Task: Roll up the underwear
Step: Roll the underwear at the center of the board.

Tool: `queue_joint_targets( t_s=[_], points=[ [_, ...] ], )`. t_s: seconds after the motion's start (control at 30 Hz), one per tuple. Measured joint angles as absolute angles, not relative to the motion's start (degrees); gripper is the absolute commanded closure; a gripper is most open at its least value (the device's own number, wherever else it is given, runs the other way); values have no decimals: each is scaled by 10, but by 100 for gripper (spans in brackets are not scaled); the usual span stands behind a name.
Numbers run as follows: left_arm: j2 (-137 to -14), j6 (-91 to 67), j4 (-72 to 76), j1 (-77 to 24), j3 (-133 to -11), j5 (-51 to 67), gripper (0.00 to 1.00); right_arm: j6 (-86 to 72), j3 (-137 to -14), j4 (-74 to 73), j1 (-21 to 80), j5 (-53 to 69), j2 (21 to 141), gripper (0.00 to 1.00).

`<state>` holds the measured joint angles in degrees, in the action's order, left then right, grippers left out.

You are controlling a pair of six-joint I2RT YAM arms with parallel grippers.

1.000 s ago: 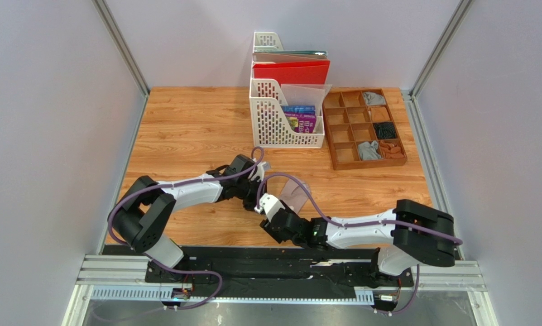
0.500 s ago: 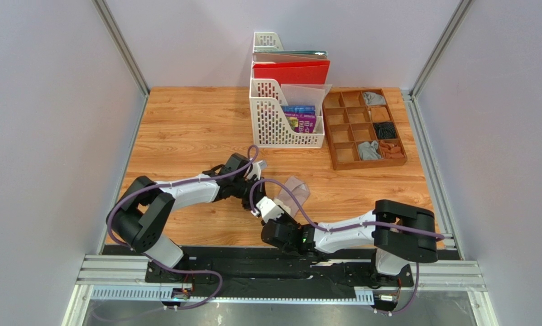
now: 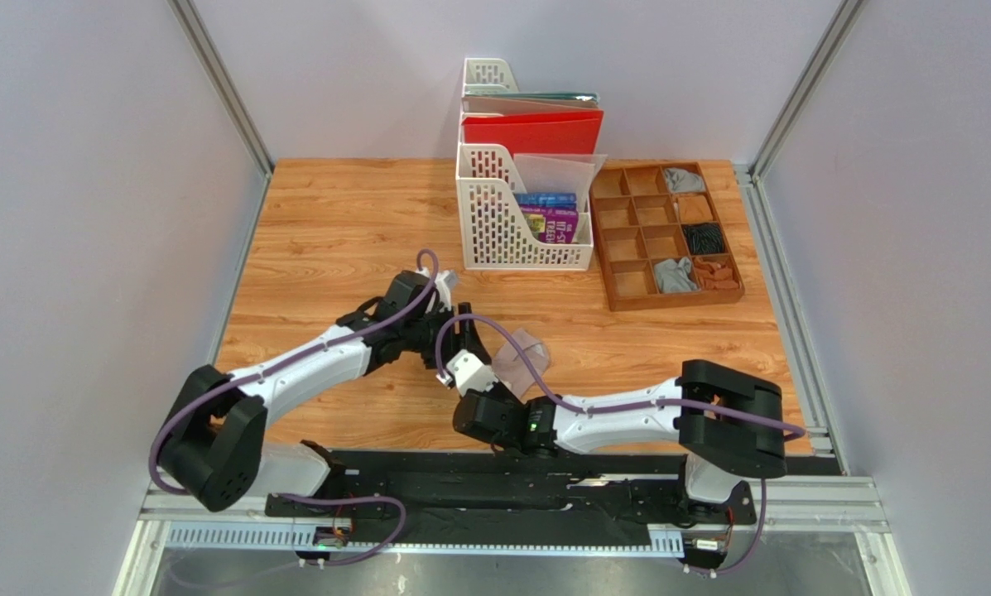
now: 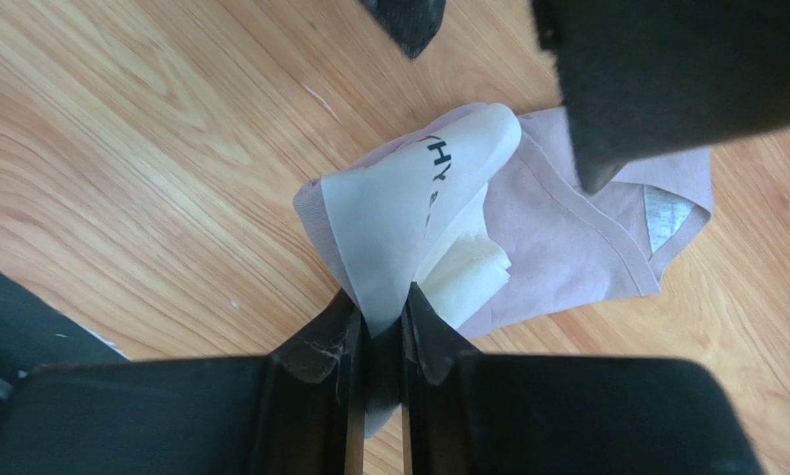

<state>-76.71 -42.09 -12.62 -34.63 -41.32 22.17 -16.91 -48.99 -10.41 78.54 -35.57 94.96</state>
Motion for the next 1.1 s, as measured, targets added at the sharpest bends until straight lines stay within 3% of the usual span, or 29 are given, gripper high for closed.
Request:
queue_joint_targets(
  t_s=[0.33, 1.1],
  points=[
    [-679, -387, -218, -289, -396, 117, 30, -163, -550, -130, 763, -247, 972, 88],
    [-543, -347, -275, -236, -347, 117, 31, -199, -550, -171, 625, -2, 954, 93]
  ],
)
